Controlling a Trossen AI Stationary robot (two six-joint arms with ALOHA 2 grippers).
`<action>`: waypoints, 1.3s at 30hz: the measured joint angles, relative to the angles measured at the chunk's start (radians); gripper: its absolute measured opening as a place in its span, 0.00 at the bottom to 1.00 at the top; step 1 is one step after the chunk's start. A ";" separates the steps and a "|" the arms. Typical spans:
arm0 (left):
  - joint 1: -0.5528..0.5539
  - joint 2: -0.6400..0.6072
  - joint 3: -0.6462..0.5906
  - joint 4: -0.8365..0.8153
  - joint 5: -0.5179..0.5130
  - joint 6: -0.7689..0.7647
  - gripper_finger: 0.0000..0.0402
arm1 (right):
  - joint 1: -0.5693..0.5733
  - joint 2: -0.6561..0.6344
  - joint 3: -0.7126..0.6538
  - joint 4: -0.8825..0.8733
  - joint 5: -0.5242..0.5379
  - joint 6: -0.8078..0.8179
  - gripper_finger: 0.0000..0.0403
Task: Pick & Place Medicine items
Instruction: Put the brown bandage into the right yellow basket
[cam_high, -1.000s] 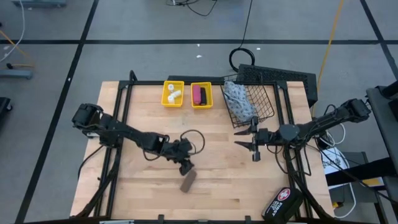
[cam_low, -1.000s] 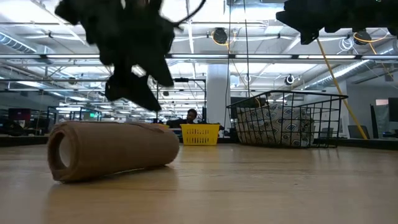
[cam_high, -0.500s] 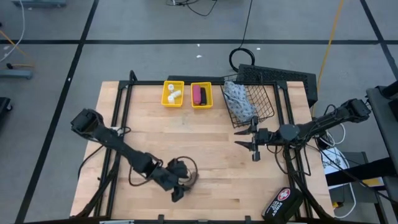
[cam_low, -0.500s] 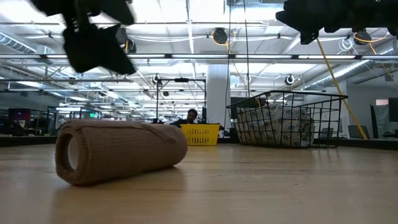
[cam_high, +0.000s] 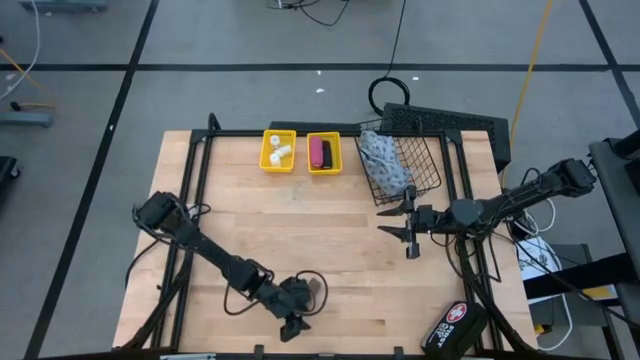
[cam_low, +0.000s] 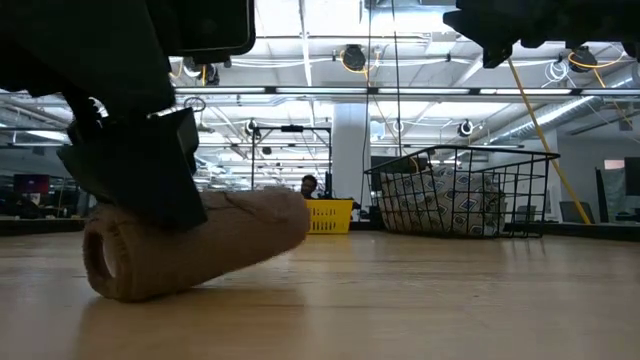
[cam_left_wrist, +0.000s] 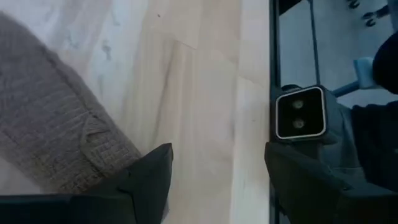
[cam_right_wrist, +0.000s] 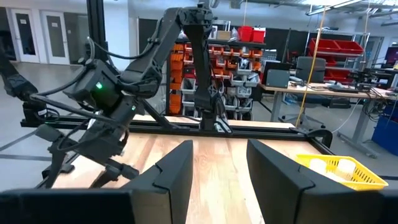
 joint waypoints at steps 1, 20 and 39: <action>0.004 -0.006 0.000 -0.018 0.000 0.002 0.66 | 0.000 0.000 0.000 0.000 0.000 0.000 0.35; 0.141 -0.278 -0.005 -0.717 -0.107 -0.098 0.66 | 0.000 0.000 0.000 -0.005 0.000 0.000 0.35; 0.061 -0.301 -0.005 -1.213 -0.373 -0.379 0.66 | 0.000 0.000 0.000 -0.024 0.001 0.000 0.35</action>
